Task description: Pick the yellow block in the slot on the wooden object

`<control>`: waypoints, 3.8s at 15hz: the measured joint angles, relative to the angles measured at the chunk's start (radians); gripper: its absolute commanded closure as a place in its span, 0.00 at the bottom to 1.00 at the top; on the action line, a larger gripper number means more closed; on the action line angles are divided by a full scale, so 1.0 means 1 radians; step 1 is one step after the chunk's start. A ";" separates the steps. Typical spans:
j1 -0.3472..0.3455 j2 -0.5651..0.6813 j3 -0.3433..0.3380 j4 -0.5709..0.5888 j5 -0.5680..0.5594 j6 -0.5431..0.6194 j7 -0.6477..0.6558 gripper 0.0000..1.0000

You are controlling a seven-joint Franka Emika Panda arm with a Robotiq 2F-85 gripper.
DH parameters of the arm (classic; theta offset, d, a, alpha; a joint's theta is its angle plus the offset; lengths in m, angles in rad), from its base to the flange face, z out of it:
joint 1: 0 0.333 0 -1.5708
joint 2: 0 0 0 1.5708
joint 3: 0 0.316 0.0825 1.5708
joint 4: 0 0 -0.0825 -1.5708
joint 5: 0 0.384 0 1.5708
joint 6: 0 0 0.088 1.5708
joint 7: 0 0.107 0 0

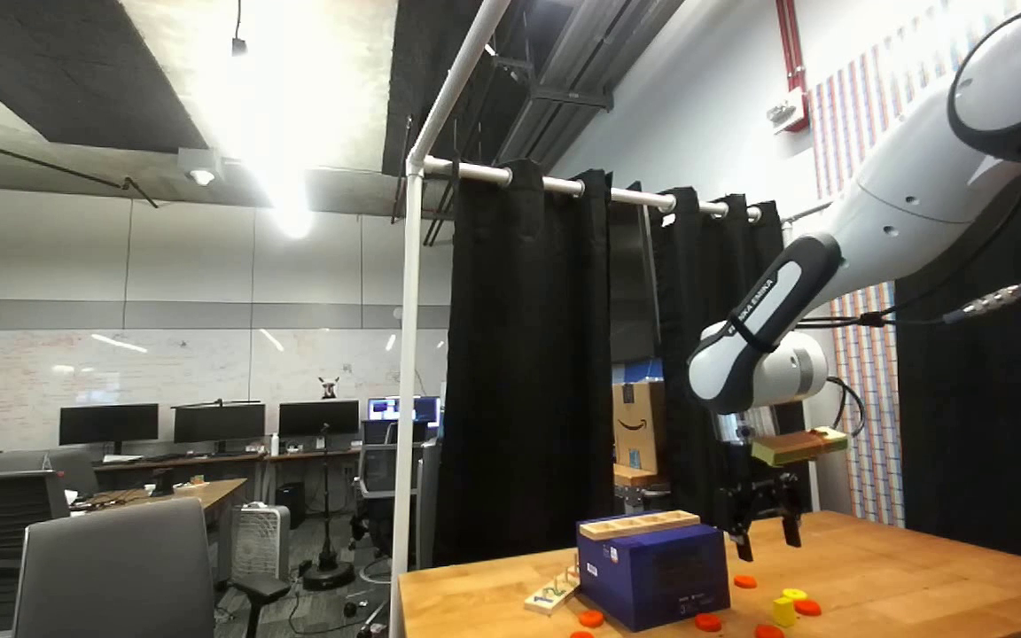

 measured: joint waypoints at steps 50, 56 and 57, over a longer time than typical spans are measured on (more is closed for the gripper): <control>-0.090 0.115 -0.054 0.157 0.160 0.107 -0.005 0.91; -0.059 -0.093 0.006 0.064 0.100 0.155 0.218 0.91; -0.058 -0.114 0.021 0.044 0.100 0.183 0.256 0.91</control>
